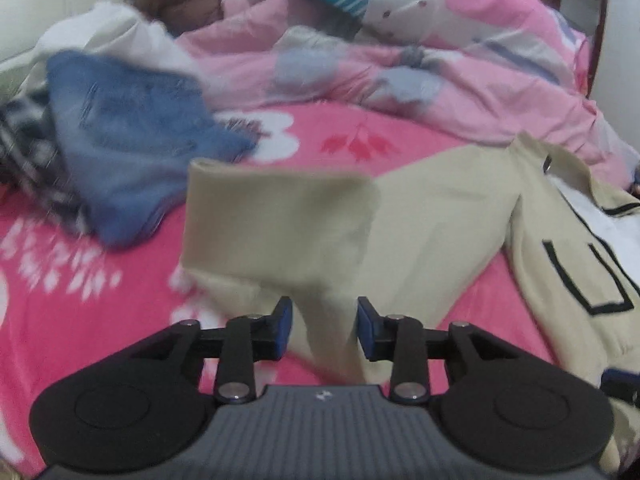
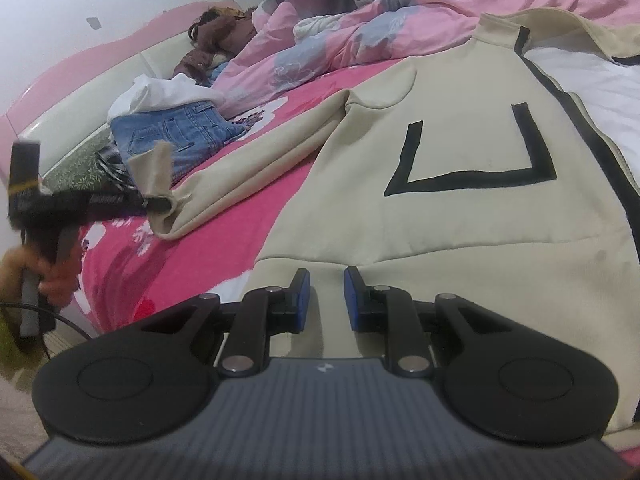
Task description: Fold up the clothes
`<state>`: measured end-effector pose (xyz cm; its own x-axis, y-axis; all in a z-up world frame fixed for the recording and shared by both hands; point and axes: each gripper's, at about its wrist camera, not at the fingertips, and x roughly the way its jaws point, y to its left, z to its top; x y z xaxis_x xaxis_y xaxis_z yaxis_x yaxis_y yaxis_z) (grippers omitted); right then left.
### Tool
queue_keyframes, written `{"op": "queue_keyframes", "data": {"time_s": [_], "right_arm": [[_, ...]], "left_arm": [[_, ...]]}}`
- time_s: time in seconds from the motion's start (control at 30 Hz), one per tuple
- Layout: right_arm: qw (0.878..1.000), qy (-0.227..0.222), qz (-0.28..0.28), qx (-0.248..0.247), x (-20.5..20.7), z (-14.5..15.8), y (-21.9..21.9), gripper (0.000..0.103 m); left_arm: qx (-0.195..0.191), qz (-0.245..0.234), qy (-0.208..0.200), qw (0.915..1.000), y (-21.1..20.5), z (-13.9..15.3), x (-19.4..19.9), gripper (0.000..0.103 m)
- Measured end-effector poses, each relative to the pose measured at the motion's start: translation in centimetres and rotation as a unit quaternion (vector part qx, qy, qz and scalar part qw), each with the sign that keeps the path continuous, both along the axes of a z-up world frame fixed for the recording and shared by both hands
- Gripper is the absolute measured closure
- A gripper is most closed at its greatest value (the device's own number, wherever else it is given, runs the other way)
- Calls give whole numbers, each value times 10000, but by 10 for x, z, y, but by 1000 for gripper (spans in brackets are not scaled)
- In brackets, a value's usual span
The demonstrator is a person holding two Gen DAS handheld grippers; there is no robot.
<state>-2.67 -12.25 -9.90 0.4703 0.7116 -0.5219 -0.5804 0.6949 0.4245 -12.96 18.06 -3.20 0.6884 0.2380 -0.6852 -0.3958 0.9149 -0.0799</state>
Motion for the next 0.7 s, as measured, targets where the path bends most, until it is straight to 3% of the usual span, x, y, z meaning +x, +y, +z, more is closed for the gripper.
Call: {"op": "queue_keyframes", "data": {"time_s": [0.07, 0.23, 0.5, 0.57, 0.7], "right_arm": [[10000, -3, -18, 19, -1, -1, 0, 85], [10000, -11, -49, -29, -2, 0, 1, 85], [9991, 236, -104, -350, -2, 18, 10, 81], [9991, 365, -32, -231, -2, 26, 16, 79], [9959, 746, 346, 373, 3, 41, 41, 73]], "left_arm": [[-67, 62, -39, 10000, 6, 4, -13, 56], [-289, 369, -410, 9981, 41, 17, -50, 49], [-926, 1382, -1333, 9770, 128, 32, -105, 45], [-1075, 1431, -1258, 9758, 147, 30, -105, 38], [-1836, 1101, -851, 9731, 172, 7, -80, 35]]}}
